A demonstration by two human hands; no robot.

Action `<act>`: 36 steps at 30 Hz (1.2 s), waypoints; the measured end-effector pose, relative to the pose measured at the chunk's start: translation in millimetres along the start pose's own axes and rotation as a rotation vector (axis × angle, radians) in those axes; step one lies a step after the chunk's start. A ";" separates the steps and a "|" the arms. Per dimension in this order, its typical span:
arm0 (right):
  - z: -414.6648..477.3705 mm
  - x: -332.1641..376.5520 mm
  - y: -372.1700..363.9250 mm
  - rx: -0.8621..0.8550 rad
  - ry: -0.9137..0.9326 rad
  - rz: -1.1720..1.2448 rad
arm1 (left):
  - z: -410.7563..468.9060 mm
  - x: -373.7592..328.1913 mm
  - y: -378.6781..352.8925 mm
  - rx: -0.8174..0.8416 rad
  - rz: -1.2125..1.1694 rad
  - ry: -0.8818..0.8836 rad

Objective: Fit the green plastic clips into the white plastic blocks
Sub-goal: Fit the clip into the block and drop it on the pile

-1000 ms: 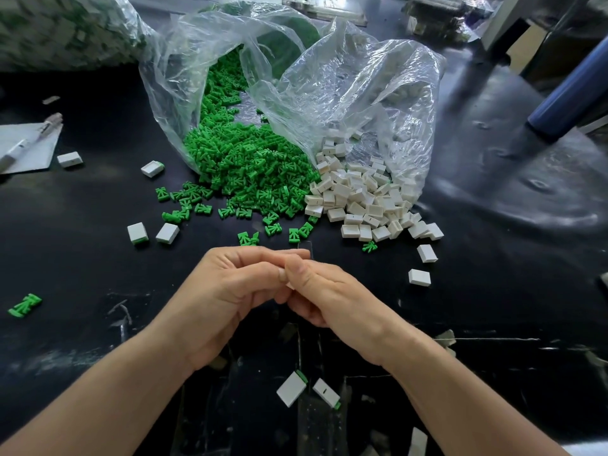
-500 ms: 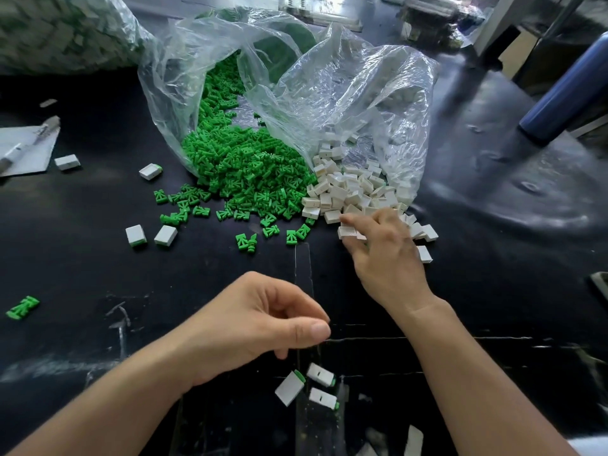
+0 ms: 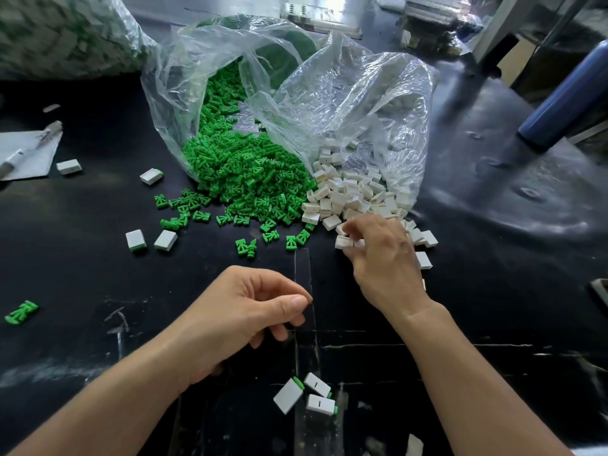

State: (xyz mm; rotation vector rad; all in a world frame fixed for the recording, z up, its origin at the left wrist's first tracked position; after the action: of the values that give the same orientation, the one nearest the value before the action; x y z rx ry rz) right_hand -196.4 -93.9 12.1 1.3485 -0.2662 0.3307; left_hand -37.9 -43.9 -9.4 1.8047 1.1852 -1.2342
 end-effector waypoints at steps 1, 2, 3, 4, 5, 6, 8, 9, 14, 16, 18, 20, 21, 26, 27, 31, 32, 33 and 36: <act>-1.2 2.2 0.7 -0.008 0.012 0.013 | 1.1 1.5 2.6 -0.034 -0.022 0.006; -2.5 5.1 1.1 -0.016 0.028 0.031 | 1.8 2.9 5.1 -0.068 -0.042 0.010; -4.2 8.6 1.2 -0.023 0.047 0.052 | 2.3 4.1 7.3 -0.099 -0.059 0.014; -5.6 12.6 1.2 -0.027 0.064 0.070 | 2.7 4.6 8.7 -0.124 -0.073 0.016; -7.2 17.1 1.7 -0.028 0.081 0.087 | 3.3 4.4 10.1 -0.146 -0.090 0.017; -8.8 22.2 2.5 -0.026 0.103 0.109 | 3.7 4.1 11.3 -0.163 -0.110 0.016; -12.9 34.0 3.9 -0.011 0.185 0.154 | 4.2 3.4 13.5 -0.194 -0.149 0.011; -15.8 40.0 3.9 0.006 0.234 0.168 | 4.4 3.1 14.6 -0.206 -0.157 0.006; -30.1 67.8 3.9 0.085 0.439 0.243 | 5.4 2.9 18.3 -0.231 -0.157 -0.014; -35.3 76.3 2.1 0.118 0.502 0.279 | 5.4 1.0 16.1 -0.205 -0.133 -0.023; -37.7 78.7 -1.1 0.156 0.531 0.283 | 5.1 -0.3 16.6 -0.212 -0.104 -0.035; -33.6 71.0 -4.0 0.188 0.499 0.249 | 4.9 0.3 19.4 -0.242 -0.117 -0.036; -29.0 63.9 -4.9 0.195 0.458 0.225 | 4.6 0.3 20.0 -0.247 -0.136 -0.034; -9.5 25.1 -2.4 0.077 0.170 0.102 | 4.1 -0.1 15.6 -0.206 -0.208 -0.013; -8.7 24.0 -0.5 0.030 0.149 0.100 | 4.1 0.5 15.0 -0.201 -0.212 -0.008; -8.1 39.9 -5.8 -0.029 0.203 0.091 | 3.9 1.5 12.8 -0.183 -0.197 -0.003; -8.3 44.1 -12.3 0.012 0.225 0.051 | 3.8 1.4 12.3 -0.178 -0.193 -0.003; -8.5 46.4 -18.8 0.051 0.240 -0.002 | 3.7 1.3 12.0 -0.174 -0.190 -0.004; -8.2 44.2 -23.8 0.060 0.240 -0.062 | 4.2 1.3 11.1 -0.159 -0.201 0.000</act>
State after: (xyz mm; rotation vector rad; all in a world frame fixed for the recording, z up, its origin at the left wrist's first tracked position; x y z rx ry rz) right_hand -146.5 -86.8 5.5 1.3589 -0.0138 0.4474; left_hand -29.0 -51.4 -11.9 1.6005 1.4507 -1.2114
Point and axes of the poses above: each hand's wrist, its own z-axis towards the middle knuckle, its own y-axis out of the back of the hand, x = y × z, the point moved 8 cm from there along z, towards the middle knuckle, and after that the axes turned 1 degree about -z, right-handed, at the moved point
